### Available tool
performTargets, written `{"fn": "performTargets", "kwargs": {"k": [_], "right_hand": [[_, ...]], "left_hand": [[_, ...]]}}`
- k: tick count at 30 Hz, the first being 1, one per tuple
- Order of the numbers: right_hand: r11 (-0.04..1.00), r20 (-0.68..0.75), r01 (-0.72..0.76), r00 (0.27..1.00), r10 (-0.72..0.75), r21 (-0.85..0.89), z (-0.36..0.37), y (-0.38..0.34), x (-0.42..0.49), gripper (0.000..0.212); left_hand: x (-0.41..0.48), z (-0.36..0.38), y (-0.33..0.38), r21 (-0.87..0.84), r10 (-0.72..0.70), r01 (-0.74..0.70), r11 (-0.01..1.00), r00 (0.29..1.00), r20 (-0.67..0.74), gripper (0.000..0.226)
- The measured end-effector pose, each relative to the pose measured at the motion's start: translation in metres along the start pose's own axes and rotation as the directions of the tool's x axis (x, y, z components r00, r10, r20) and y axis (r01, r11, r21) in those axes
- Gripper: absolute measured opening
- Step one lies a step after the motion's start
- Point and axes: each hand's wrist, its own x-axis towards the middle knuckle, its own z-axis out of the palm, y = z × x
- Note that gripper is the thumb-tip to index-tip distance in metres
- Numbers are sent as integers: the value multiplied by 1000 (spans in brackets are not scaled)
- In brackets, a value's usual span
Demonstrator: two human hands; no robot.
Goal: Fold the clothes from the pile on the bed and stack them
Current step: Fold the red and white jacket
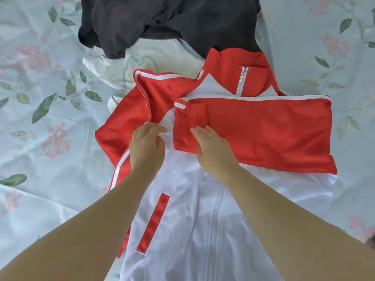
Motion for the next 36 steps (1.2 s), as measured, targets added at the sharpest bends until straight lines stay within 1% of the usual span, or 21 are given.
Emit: {"fn": "performTargets", "kwargs": {"k": [2,4,6,8,11,13,15,16,17,19,20,21,22,23,24,26,28,29,33,34,36], "right_hand": [[982,159,-84,981,112,-171,13,-6,8,53],[960,213,-138,958,191,-244,19,-10,13,55],[946,259,-177,933,249,-270,19,-13,18,57],[937,294,-211,910,292,-278,17,-16,24,58],[926,336,-247,879,337,-284,16,-20,29,59],[923,368,-270,858,360,-273,16,-20,33,60],[923,388,-306,841,377,-233,15,-17,36,58],[924,346,-331,859,378,-189,15,-19,35,53],[922,225,-363,895,386,-138,16,-23,30,48],[931,-184,-363,917,353,-25,24,-45,15,39],[956,-314,-289,904,290,50,29,-59,9,41],[968,-308,-195,922,235,158,35,-75,4,46],[941,-184,-130,964,194,311,43,-92,1,53],[883,19,-158,986,167,442,49,-107,0,61],[831,203,-226,969,140,508,54,-121,-1,67],[741,353,-325,927,126,588,61,-133,3,54],[623,375,-386,914,156,680,53,-137,2,26],[529,376,-415,908,186,740,47,-134,0,20],[-37,428,-440,847,316,897,2,-112,-17,15],[-104,423,-415,829,366,904,-11,-104,-23,13],[-189,382,-332,806,453,924,-37,-85,-37,14]], "left_hand": [[-4,-10,-19,173,-181,180,968,983,-9,35],[-9,-18,-38,316,-322,301,900,946,17,47],[-13,-25,-52,339,-429,390,856,902,45,58],[-13,-31,-65,332,-473,421,844,876,91,45],[-5,-46,-76,137,-453,435,890,881,141,20],[6,-61,-79,-63,-497,504,861,862,100,16],[19,-79,-83,-172,-572,574,801,818,67,17],[24,-87,-86,-189,-598,600,778,798,74,20],[28,-95,-91,-204,-619,624,755,780,94,22],[33,-108,-97,-294,-659,671,681,736,154,24],[34,-114,-98,-363,-677,696,620,708,200,24],[34,-118,-97,-426,-690,720,548,677,256,23],[34,-122,-95,-481,-689,738,474,651,319,21],[33,-125,-92,-527,-673,746,408,636,378,19],[32,-127,-88,-565,-652,747,351,628,425,18],[31,-131,-78,-610,-606,740,282,630,485,15],[30,-132,-69,-615,-552,730,297,657,514,12],[29,-133,-64,-621,-518,724,301,671,530,10],[30,-128,-36,-695,-354,680,235,725,590,21],[29,-125,-24,-700,-310,668,253,742,595,22],[24,-115,5,-672,-212,636,379,767,606,19]]}}
